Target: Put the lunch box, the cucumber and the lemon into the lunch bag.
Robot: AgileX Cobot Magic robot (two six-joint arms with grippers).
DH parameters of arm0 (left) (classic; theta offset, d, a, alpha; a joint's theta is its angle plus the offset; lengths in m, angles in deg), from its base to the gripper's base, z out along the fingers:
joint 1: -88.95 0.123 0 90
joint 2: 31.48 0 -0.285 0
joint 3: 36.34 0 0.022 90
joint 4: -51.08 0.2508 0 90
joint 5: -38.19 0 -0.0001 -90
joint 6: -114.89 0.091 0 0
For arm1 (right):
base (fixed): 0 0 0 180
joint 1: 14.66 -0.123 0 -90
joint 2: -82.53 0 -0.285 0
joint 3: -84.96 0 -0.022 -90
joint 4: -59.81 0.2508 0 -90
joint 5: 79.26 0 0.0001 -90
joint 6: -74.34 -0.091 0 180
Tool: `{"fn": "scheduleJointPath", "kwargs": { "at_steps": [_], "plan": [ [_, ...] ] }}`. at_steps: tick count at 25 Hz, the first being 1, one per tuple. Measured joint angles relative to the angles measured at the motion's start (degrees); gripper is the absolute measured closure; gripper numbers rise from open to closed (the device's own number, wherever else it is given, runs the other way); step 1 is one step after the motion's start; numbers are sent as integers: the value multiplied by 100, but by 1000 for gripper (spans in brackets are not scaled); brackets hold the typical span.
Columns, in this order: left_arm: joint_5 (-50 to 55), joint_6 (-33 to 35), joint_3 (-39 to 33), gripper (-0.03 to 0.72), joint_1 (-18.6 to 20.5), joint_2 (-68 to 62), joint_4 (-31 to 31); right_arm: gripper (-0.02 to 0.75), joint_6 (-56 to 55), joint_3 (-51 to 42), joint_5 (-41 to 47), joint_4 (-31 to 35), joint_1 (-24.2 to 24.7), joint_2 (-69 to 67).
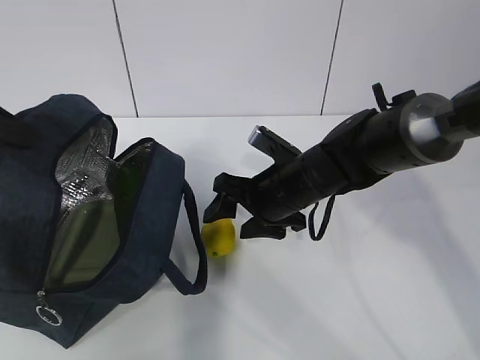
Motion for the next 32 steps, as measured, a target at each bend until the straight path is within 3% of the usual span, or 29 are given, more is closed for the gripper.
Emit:
{"fn": "scheduleJointPath", "kwargs": {
  "at_steps": [19, 32],
  "plan": [
    [0, 0, 0, 687, 0, 0, -37, 185, 130, 7, 197, 216, 0, -204],
    [0, 0, 0, 687, 0, 0, -47, 253, 152, 56, 353, 289, 0, -301]
  ]
}}
